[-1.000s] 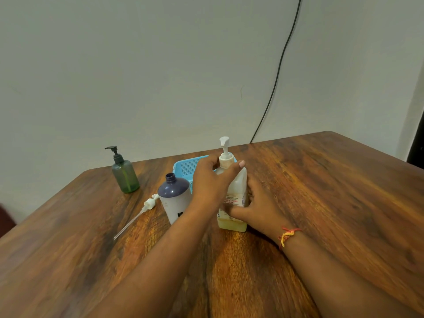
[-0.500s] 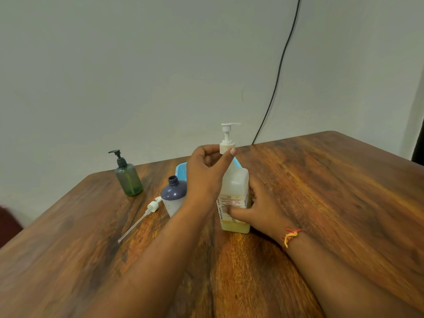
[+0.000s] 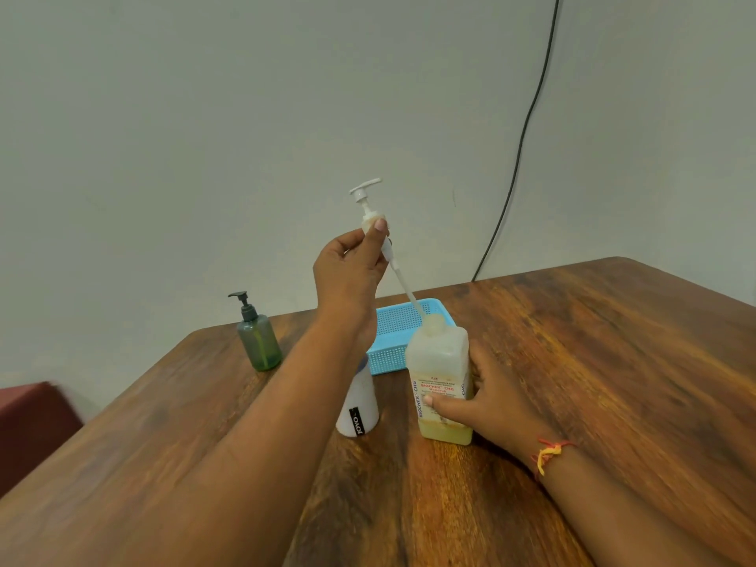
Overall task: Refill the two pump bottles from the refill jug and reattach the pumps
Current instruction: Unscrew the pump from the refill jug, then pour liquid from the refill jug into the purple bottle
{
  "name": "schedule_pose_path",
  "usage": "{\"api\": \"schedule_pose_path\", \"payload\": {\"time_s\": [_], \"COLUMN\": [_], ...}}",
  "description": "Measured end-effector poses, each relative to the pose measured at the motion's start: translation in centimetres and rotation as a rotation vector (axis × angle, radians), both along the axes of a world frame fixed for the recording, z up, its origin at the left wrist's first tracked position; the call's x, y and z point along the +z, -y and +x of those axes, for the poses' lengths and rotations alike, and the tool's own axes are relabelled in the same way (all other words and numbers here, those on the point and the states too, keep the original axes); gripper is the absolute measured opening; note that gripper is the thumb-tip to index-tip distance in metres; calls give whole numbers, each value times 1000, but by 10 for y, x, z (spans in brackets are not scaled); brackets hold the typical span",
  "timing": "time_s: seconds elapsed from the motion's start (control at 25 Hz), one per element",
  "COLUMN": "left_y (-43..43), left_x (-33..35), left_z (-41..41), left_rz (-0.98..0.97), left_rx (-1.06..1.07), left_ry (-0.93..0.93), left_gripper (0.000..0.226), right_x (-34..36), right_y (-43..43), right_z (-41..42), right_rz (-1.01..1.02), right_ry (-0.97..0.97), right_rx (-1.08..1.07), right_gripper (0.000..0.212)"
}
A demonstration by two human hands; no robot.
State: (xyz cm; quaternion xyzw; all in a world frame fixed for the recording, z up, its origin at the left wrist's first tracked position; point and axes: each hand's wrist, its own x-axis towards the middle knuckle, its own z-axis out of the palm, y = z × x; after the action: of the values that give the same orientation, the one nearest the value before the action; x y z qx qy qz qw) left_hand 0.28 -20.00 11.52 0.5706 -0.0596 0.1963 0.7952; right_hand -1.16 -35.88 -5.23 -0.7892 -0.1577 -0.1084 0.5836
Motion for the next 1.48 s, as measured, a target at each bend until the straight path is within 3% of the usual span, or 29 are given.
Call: {"api": "schedule_pose_path", "payload": {"time_s": [0.24, 0.36, 0.48, 0.6, 0.76, 0.92, 1.24, 1.36, 1.48], "left_y": [-47, -78, -105, -123, -138, -143, -138, -139, -140], "left_x": [31, 42, 36, 7, -66, -127, -160, -161, -157], "left_z": [18, 22, 19, 14, 9, 6, 10, 9, 9], "left_rz": [-212, -206, -52, 261, 628, 842, 1017, 1048, 1027], "left_rx": [7, 67, 206, 337, 358, 401, 319, 320, 469], "left_ry": [32, 41, -16, -88, -253, -361, -501, -449, -215], "left_gripper": [24, 23, 25, 25, 30, 28, 19, 24, 28], "right_x": [-1, -2, -3, -3, -2, -1, 0, 2, 6], "right_y": [1, 1, 0, 0, -2, -1, -1, -4, -7], "right_z": [-1, -2, -2, -5, -7, -5, -7, -7, -9], "right_rz": [45, 68, 78, 82, 78, 73, 50, 53, 38], "right_ry": [-6, -2, 1, -4, -27, -7, 26, 33, 43], "right_rx": [18, 19, 17, 19, 17, -5, -6, -13, -35], "right_gripper": [75, 77, 73, 75, 84, 75, 74, 78, 77]}}
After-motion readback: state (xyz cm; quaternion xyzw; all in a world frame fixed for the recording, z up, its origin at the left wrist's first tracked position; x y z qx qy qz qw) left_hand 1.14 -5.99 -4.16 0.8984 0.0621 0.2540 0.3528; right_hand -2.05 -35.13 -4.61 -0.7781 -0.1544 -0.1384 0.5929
